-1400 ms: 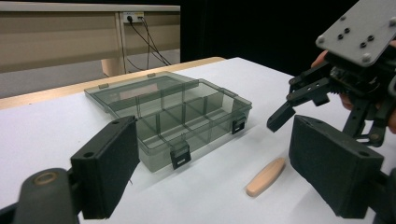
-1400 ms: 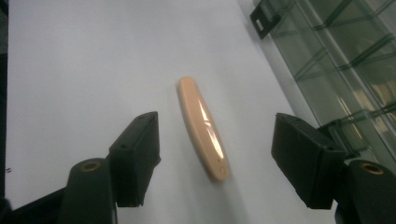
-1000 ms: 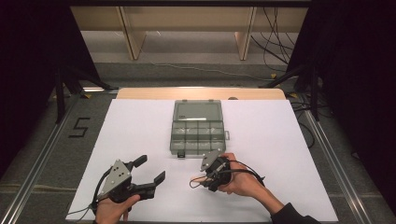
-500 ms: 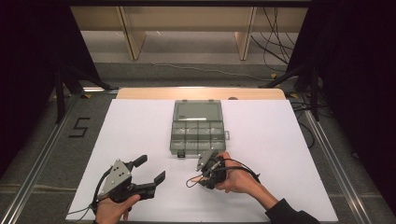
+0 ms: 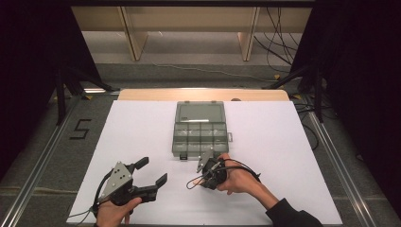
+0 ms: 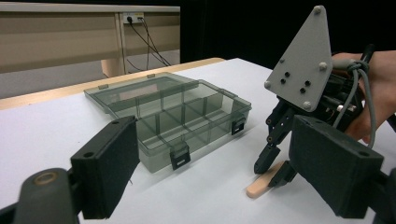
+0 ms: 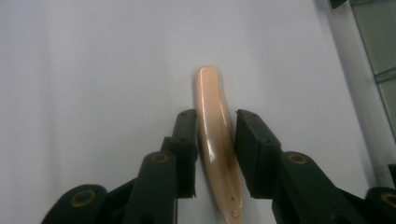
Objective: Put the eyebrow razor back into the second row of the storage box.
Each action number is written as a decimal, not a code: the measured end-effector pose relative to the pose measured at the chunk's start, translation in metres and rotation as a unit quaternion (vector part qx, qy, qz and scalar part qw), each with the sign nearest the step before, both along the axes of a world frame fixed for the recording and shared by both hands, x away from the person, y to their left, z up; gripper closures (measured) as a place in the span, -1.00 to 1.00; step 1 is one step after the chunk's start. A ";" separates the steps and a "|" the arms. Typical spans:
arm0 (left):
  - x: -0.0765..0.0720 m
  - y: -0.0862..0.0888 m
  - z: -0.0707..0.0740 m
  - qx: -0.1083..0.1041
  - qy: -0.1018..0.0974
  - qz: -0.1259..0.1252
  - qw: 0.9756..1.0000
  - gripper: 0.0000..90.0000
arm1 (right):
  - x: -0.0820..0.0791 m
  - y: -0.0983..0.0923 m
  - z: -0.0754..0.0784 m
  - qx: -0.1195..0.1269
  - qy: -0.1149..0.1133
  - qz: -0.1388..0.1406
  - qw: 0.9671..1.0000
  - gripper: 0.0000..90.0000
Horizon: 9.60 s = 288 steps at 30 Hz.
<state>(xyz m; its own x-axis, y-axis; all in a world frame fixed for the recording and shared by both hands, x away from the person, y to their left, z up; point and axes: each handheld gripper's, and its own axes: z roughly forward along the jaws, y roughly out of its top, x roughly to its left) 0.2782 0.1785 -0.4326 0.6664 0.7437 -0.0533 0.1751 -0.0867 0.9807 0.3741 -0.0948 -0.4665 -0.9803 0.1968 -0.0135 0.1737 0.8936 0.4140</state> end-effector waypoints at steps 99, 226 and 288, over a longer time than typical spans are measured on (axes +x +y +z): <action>-0.002 0.001 0.000 -0.002 0.001 0.000 1.000 -0.65 | 0.082 -0.007 0.045 0.061 -0.148 -0.045 0.986 0.65; -0.002 0.000 0.001 -0.001 0.000 -0.001 1.000 -0.65 | 0.002 -0.079 0.069 0.255 -0.111 -0.175 0.944 -0.38; -0.001 -0.001 0.000 -0.002 -0.001 -0.005 1.000 -0.65 | -0.048 -0.110 0.048 0.347 -0.097 -0.219 0.907 -0.65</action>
<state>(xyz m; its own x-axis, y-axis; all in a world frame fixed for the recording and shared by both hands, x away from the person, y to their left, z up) 0.2768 0.1777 -0.4327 0.6738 0.7368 -0.0548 0.1732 -0.0854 0.9812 0.3259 -0.2047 -0.4182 -0.7981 0.5943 0.0995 0.3141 0.2695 0.9103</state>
